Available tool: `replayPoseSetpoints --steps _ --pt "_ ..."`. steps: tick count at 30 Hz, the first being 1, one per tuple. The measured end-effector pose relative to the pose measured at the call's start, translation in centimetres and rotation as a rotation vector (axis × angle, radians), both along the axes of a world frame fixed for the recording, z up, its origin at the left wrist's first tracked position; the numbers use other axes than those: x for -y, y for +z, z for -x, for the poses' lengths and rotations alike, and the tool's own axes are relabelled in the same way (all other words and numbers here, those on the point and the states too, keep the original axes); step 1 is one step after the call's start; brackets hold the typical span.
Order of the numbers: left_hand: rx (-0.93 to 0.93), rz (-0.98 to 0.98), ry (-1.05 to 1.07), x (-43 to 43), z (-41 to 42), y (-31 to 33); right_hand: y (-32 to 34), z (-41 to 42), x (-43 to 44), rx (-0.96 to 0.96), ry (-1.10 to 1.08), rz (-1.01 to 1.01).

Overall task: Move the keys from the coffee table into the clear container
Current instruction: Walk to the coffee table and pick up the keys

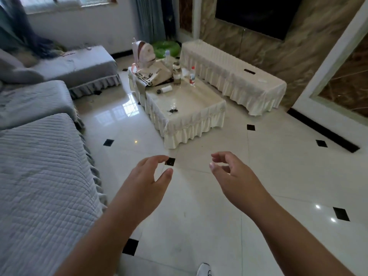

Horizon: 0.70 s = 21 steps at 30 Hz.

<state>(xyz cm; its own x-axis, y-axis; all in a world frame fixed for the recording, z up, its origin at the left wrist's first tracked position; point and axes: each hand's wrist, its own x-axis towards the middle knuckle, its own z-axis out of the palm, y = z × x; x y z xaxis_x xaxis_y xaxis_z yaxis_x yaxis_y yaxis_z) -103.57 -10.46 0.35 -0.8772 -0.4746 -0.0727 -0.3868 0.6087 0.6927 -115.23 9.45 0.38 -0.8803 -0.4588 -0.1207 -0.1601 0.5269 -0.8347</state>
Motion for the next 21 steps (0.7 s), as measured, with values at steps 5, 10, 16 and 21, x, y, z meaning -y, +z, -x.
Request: replayPoseSetpoints --steps 5,10,16,21 --pt "-0.011 -0.014 0.061 0.8 3.2 0.2 0.3 4.5 2.1 0.000 0.090 -0.012" --pt "-0.008 -0.043 0.083 3.3 6.7 -0.7 -0.4 8.5 4.7 0.005 0.118 -0.028" --pt "0.035 -0.061 0.059 8.6 13.4 -2.3 -1.2 14.5 9.7 0.007 0.129 -0.063" --pt "0.022 -0.079 0.041 14.8 20.2 -2.8 -1.2 20.8 15.4 -0.014 0.096 -0.091"
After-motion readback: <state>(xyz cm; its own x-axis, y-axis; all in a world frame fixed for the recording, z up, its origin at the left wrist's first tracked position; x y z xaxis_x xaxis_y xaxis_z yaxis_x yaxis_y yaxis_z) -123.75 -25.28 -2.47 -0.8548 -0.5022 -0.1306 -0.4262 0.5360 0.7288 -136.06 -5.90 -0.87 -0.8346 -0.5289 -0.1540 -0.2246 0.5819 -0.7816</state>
